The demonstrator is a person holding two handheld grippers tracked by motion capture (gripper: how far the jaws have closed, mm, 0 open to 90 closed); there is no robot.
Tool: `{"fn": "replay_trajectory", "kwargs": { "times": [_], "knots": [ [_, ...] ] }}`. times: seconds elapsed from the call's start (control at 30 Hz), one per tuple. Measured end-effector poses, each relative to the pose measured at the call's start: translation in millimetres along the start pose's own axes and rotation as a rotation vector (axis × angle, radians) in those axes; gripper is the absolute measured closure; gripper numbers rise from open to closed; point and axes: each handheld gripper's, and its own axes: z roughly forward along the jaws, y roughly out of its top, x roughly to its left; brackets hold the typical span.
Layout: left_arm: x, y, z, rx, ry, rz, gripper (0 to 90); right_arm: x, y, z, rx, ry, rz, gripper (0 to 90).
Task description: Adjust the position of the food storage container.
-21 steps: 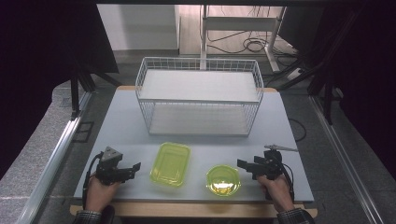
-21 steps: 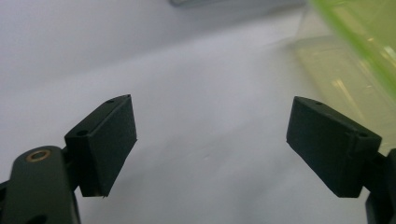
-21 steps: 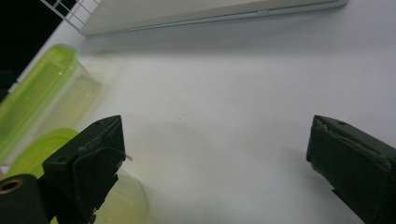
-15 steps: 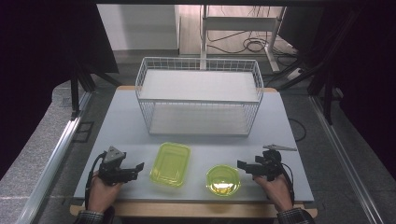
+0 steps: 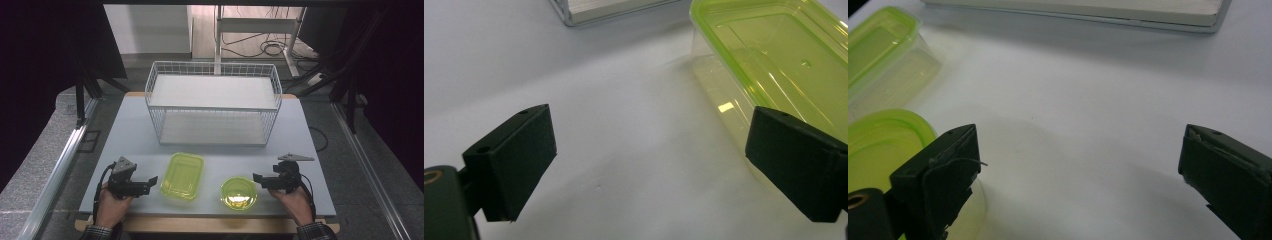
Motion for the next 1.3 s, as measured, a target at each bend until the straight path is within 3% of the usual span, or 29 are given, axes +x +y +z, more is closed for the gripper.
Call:
{"fn": "replay_trajectory", "kwargs": {
  "times": [0.2, 0.47, 0.6, 0.63, 0.7, 0.83, 0.87, 1.03, 1.07, 1.1, 1.3],
  "knots": [
    [-1.4, 1.1, -0.9, -0.001, -0.018, -0.011, 3.4, 7.2, 3.8, -3.3, -0.009, -0.028, -0.05, 8.9],
    [-6.2, 2.7, -0.7, 0.005, -0.017, -0.003, 5.2, 17.2, 10.3, -11.9, -0.041, -0.024, -0.085, 18.0],
    [-8.4, 2.8, 0.3, 0.007, -0.013, -0.001, 5.7, 27.8, 12.8, -15.8, -0.048, -0.001, -0.125, 28.7],
    [-8.4, 2.6, 0.6, 0.004, -0.016, 0.0, 5.6, 33.6, 13.8, -16.7, -0.036, 0.017, -0.15, 35.0],
    [-8.2, 2.4, 0.8, 0.003, -0.017, -0.002, 5.6, 36.5, 14.0, -16.9, -0.032, 0.025, -0.167, 37.8],
    [-6.8, 2.0, 0.2, -0.009, -0.014, -0.012, 4.9, 52.5, 14.7, -18.3, -0.016, 0.065, -0.229, 53.3],
    [-6.8, 2.0, 0.2, -0.009, -0.014, -0.012, 4.3, 52.5, 14.7, -18.3, -0.016, 0.065, -0.229, 53.3],
    [-6.6, 1.5, 1.1, -0.003, -0.011, -0.013, 3.8, 72.7, 13.9, -19.1, 0.002, 0.105, -0.303, 72.9],
    [-6.6, 1.5, 1.1, -0.003, -0.011, -0.013, 3.8, 72.7, 13.9, -19.1, 0.002, 0.105, -0.303, 72.9],
    [-6.9, 1.0, 1.7, -0.003, -0.006, -0.008, 3.7, 78.9, 13.3, -18.7, 0.011, 0.122, -0.314, 79.7],
    [-7.6, -1.1, 3.8, 0.001, 0.025, 0.044, 3.5, 97.5, 11.2, -15.4, 0.03, 0.185, -0.332, 88.6]
  ]
}}
